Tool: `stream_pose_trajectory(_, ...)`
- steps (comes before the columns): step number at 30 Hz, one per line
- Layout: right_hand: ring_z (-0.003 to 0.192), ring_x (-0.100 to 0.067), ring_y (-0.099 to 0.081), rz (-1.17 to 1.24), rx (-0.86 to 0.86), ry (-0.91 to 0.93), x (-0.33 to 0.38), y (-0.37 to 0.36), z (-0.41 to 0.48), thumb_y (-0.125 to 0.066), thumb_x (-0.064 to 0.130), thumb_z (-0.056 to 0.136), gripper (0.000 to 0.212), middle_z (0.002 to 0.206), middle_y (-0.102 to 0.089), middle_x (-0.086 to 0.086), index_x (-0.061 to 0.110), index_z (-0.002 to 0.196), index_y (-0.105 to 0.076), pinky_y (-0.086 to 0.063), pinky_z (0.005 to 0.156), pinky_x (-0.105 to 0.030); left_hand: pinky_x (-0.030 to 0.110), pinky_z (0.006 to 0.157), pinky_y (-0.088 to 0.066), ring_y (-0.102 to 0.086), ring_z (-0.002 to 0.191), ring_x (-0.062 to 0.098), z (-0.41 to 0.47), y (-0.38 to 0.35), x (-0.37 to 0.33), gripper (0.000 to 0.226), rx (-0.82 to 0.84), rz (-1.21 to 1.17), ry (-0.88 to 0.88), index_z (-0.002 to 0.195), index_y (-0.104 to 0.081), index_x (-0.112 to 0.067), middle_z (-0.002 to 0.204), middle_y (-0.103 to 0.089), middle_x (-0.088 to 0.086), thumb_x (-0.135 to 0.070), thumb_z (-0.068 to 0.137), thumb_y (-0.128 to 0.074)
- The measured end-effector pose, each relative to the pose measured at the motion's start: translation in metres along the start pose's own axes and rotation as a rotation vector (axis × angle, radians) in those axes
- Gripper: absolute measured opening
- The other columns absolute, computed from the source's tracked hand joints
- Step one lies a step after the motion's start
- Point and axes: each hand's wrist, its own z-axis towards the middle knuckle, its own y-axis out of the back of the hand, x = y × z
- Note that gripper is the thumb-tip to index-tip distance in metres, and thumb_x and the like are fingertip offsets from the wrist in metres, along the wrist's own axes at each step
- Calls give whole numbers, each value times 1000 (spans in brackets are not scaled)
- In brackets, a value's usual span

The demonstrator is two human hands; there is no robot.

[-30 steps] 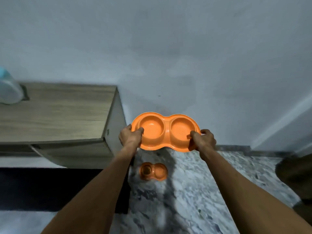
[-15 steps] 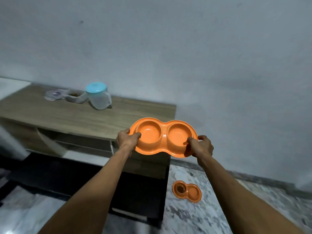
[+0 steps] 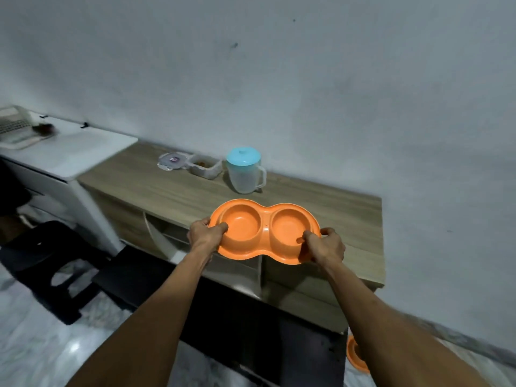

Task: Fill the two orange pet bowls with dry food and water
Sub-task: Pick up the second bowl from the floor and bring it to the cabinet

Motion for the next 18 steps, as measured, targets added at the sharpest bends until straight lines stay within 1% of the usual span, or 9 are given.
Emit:
stream_pose_trajectory(3,108,-36,-61,-11,17,-19,17,-46,16,-74,37,76,58,120,-64,-14,14,126,-57,-54,92,-49,32,92,-48,-63,109,30,46,11,-5,54,-26,29,-6,129,-62,-6,121,-67,16,-15,78,-76)
stream_pose_trajectory(7,107,-36,-62,-11,32,-43,36,-97,28,-74,40,71,59,118,-67,-15,14,123,-60,-54,91,-51,36,94,-52,-64,108,30,99,26,-12,60,-9,48,23,131,-60,-7,123,-67,15,-18,75,-78)
stream_pose_trajectory(9,105,-36,-63,-24,34,-52,46,-121,35,-73,40,72,59,116,-67,-15,14,122,-60,-55,91,-51,37,91,-53,-65,104,31,125,33,-14,57,-4,80,27,128,-63,-7,119,-68,15,-19,75,-77)
stream_pose_trajectory(12,107,-35,-61,-45,44,-57,60,-150,40,-72,39,76,56,117,-66,-14,13,124,-59,-52,94,-51,37,88,-53,-66,102,31,157,43,-13,52,13,116,35,123,-66,-4,112,-69,15,-19,75,-76)
stream_pose_trajectory(13,108,-35,-61,-48,46,-60,64,-160,42,-72,39,76,55,117,-66,-14,13,123,-59,-51,95,-50,39,89,-54,-66,102,31,169,45,-11,54,14,124,39,121,-67,-4,110,-70,15,-22,71,-78)
stream_pose_trajectory(15,108,-35,-61,-50,41,-67,70,-179,46,-73,37,76,54,117,-66,-14,13,122,-60,-51,96,-50,45,90,-55,-68,102,33,194,49,-7,67,14,131,34,118,-69,-5,105,-72,16,-32,57,-77)
stream_pose_trajectory(16,108,-34,-61,-54,34,-69,72,-189,47,-73,38,75,54,116,-66,-14,13,122,-60,-51,95,-50,45,91,-55,-67,103,33,207,51,-5,71,25,140,33,119,-69,-5,106,-72,17,-34,55,-75)
stream_pose_trajectory(18,108,-34,-61,-64,16,-83,76,-209,50,-74,38,75,56,117,-66,-14,13,122,-59,-51,95,-51,38,94,-51,-64,109,33,230,57,-6,65,62,166,41,124,-66,-5,114,-70,17,-29,65,-80)
